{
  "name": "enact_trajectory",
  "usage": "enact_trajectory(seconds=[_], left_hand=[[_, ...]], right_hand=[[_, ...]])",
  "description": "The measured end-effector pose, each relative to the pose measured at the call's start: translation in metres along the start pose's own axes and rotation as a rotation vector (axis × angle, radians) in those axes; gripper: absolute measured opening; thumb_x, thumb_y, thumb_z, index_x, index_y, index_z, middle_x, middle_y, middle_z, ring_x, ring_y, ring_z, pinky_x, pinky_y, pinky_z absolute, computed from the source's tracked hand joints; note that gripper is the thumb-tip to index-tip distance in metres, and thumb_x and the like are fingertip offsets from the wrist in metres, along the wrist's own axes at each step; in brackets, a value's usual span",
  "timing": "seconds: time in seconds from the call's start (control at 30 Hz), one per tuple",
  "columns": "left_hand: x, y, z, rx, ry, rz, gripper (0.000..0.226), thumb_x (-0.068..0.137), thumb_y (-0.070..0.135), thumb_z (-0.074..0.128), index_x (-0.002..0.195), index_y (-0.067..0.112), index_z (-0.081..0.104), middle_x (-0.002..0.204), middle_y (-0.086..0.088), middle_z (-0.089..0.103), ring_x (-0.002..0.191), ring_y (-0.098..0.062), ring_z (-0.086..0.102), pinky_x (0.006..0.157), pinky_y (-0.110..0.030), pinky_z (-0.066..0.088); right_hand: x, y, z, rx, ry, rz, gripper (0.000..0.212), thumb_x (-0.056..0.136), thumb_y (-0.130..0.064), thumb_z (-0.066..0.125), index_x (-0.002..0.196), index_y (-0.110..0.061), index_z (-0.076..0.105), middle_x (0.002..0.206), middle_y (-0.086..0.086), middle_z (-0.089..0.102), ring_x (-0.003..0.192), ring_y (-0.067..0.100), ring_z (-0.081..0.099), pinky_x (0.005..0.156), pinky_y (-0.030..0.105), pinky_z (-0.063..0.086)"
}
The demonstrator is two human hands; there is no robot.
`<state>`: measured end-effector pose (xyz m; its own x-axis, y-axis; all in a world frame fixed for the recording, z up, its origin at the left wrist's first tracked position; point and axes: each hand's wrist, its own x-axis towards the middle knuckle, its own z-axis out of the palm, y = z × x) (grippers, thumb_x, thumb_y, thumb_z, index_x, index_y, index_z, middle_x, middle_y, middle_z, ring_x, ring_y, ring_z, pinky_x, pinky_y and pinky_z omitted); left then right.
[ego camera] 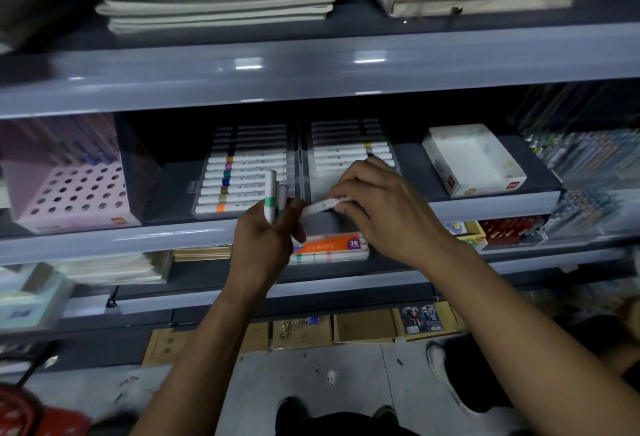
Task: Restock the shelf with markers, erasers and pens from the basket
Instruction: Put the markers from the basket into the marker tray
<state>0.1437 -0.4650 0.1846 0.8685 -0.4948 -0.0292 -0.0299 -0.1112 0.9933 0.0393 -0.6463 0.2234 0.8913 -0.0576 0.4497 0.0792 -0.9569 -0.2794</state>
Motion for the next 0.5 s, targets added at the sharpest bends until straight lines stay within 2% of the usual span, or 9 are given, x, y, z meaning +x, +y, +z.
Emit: enact_trajectory(seconds=[0.1,0.17,0.23,0.3,0.33,0.43,0.5], left_hand=[[0.004,-0.006,-0.008,0.122,0.076,0.056,0.031,0.104,0.036,0.063,0.081,0.016,0.067,0.057,-0.001,0.060,0.051,-0.017,0.052,0.052,-0.039,0.041],[0.005,-0.012,-0.012,0.238,0.105,0.111,0.036,0.104,0.038,0.062,0.077,0.016,0.060,0.060,-0.006,0.060,0.055,-0.026,0.054,0.054,-0.045,0.045],[0.005,-0.015,-0.014,0.315,0.104,0.161,0.034,0.105,0.038,0.059,0.075,0.021,0.057,0.061,-0.003,0.059,0.054,-0.017,0.054,0.052,-0.039,0.046],[0.004,-0.017,-0.013,0.340,0.104,0.196,0.033,0.105,0.035,0.059,0.074,0.027,0.053,0.061,0.007,0.059,0.051,-0.007,0.051,0.048,-0.019,0.039],[0.005,-0.018,-0.013,0.343,0.109,0.205,0.034,0.106,0.033,0.059,0.073,0.028,0.052,0.061,0.011,0.059,0.051,-0.006,0.050,0.048,-0.016,0.037],[0.006,-0.023,-0.015,0.350,0.102,0.220,0.028,0.106,0.034,0.059,0.080,0.022,0.060,0.067,0.013,0.063,0.054,-0.008,0.053,0.047,-0.016,0.037],[0.007,-0.024,-0.016,0.347,0.088,0.229,0.028,0.106,0.037,0.057,0.087,0.017,0.066,0.070,0.011,0.064,0.055,-0.009,0.054,0.047,-0.018,0.038]], right_hand=[[0.005,0.017,0.001,-0.052,0.095,0.095,0.015,0.093,-0.009,0.075,0.106,-0.003,0.077,0.101,0.009,0.063,0.100,0.029,0.055,0.074,0.046,0.054],[0.012,0.027,0.003,-0.088,0.133,0.144,0.015,0.092,-0.008,0.076,0.105,-0.002,0.078,0.098,0.011,0.064,0.095,0.031,0.055,0.071,0.046,0.053],[0.019,0.034,0.004,-0.121,0.135,0.178,0.014,0.093,-0.009,0.075,0.105,-0.003,0.080,0.096,0.011,0.065,0.092,0.032,0.056,0.070,0.044,0.053],[0.026,0.037,0.007,-0.131,0.107,0.204,0.016,0.095,-0.012,0.072,0.107,-0.005,0.080,0.100,0.011,0.065,0.097,0.031,0.058,0.073,0.043,0.055],[0.028,0.038,0.009,-0.135,0.081,0.217,0.017,0.097,-0.015,0.069,0.109,-0.007,0.079,0.103,0.010,0.065,0.100,0.030,0.059,0.076,0.042,0.055],[0.032,0.040,0.014,-0.200,-0.024,0.254,0.021,0.101,-0.021,0.058,0.110,-0.019,0.077,0.113,0.005,0.063,0.101,0.025,0.058,0.081,0.038,0.052],[0.031,0.041,0.017,-0.216,-0.014,0.285,0.020,0.101,-0.025,0.057,0.107,-0.019,0.075,0.109,0.001,0.062,0.098,0.019,0.057,0.079,0.033,0.049]])
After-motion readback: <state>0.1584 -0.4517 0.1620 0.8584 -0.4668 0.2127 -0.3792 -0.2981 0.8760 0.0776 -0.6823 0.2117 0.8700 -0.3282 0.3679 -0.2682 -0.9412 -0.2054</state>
